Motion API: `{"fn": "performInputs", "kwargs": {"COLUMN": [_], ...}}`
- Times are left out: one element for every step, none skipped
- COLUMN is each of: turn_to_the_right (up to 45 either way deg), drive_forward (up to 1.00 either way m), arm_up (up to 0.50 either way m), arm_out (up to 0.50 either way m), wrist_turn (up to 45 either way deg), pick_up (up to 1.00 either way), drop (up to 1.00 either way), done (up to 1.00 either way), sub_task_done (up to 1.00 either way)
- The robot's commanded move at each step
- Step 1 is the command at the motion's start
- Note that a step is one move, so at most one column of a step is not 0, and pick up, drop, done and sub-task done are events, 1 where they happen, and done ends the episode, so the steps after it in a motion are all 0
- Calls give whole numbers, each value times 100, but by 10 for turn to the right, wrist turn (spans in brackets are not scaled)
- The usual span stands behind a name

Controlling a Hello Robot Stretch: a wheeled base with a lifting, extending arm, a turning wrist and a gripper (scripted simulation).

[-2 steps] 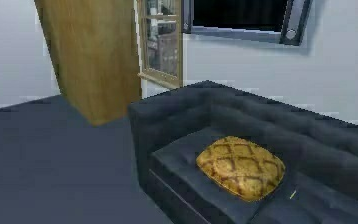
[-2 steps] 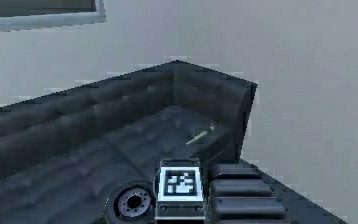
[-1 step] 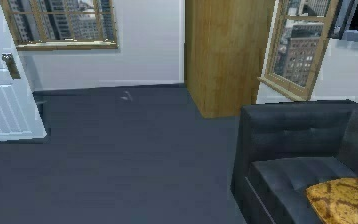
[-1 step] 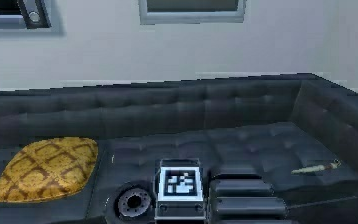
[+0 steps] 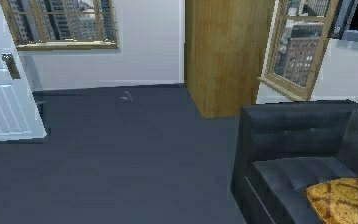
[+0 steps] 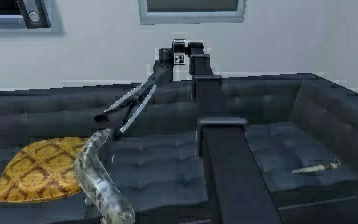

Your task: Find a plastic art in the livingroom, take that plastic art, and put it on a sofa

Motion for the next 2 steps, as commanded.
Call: {"fn": "performInputs", "kwargs": {"turn_to_the_right": [0, 0], "drive_forward": [0, 0], "arm_up": [0, 0], "arm_out": [0, 0], "wrist_turn": [450, 450], "pick_up": [0, 0], "drop": [0, 0], "done": [0, 0], "sub_task_done": [0, 0]}}
